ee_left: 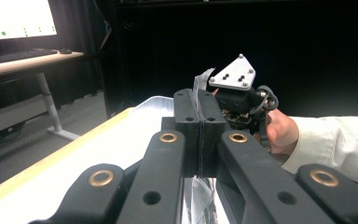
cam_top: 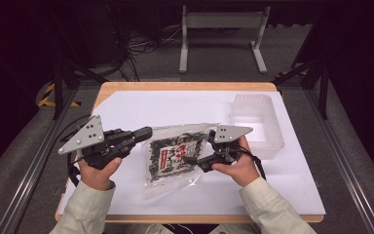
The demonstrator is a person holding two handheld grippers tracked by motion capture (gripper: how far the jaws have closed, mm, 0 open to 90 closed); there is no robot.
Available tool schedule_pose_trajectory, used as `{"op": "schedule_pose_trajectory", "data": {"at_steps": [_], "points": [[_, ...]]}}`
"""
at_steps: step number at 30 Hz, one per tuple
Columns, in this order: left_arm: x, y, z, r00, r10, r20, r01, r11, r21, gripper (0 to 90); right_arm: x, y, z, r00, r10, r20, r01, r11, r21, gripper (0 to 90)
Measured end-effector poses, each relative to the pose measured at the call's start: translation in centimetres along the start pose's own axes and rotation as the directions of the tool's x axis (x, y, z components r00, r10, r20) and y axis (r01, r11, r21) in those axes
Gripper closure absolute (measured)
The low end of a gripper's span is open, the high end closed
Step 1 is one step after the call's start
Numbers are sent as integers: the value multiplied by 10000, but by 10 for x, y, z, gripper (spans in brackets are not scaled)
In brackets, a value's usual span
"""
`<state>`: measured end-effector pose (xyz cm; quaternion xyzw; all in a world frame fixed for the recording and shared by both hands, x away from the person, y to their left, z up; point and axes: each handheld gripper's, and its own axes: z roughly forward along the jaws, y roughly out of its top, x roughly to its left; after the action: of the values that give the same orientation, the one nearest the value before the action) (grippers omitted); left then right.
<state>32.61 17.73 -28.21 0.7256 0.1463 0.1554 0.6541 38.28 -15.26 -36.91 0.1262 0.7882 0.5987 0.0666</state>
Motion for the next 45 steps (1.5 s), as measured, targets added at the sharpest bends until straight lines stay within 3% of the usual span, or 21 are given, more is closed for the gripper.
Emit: {"op": "schedule_pose_trajectory", "data": {"at_steps": [5, 13, 22, 34, 36, 38, 45], "points": [[1, 0, -3, 10000, -13, -79, 13, 10000, -54, 900, 1, 1, -3, 9999, -98, -129, 101, 9997, 225, 511], [5, 0, -7, 9997, -123, -214, 119, 9997, -200, 900, 4, 4, -10, 9983, -52, -580, 65, 9997, 218, 664], [8, -1, -11, 9993, -212, -307, 201, 9992, -340, 900, 7, 8, -13, 9951, -5, -991, 32, 9996, 270, 719], [12, -3, -12, 9984, -328, -470, 311, 9989, -358, 893, 15, 14, -15, 9911, -348, -1281, 425, 9975, 573, 764], [11, -3, -12, 9969, -248, -753, 223, 9992, -335, 856, 16, 15, -16, 9908, -253, -1328, 344, 9972, 666, 767], [12, -3, -12, 9966, -289, -774, 264, 9991, -329, 824, 17, 16, -16, 9915, -221, -1281, 319, 9967, 752, 767], [13, -3, -6, 9958, -514, -759, 509, 9987, -93, 496, 19, 19, -20, 9925, -218, -1205, 313, 9965, 771, 768]]}}
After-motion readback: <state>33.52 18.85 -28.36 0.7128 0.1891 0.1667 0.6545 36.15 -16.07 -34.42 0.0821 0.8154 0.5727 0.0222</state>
